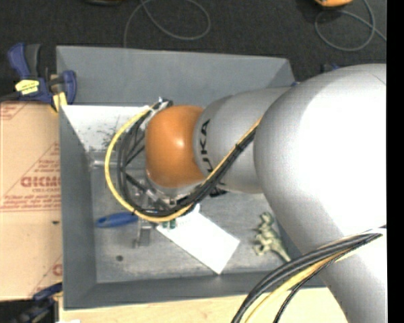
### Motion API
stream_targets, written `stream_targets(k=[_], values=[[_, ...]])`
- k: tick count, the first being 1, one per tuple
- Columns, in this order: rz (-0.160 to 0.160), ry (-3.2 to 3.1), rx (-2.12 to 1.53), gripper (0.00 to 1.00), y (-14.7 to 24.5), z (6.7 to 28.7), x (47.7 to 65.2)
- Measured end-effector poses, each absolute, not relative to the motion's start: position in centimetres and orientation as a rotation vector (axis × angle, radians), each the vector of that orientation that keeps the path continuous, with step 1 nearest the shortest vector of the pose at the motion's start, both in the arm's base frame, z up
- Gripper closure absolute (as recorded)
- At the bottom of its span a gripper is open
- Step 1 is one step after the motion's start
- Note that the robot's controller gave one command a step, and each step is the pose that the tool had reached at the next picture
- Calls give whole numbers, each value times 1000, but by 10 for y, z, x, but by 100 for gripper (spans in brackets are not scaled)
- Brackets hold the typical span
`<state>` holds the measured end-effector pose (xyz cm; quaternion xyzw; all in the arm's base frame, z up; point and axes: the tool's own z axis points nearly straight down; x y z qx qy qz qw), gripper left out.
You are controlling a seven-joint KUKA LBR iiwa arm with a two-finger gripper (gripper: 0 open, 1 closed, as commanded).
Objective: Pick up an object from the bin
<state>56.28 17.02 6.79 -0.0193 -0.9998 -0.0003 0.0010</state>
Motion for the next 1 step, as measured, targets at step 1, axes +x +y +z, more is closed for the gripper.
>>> stream_targets(k=[1], values=[[-5,-3132,-276,0,134,71,583]])
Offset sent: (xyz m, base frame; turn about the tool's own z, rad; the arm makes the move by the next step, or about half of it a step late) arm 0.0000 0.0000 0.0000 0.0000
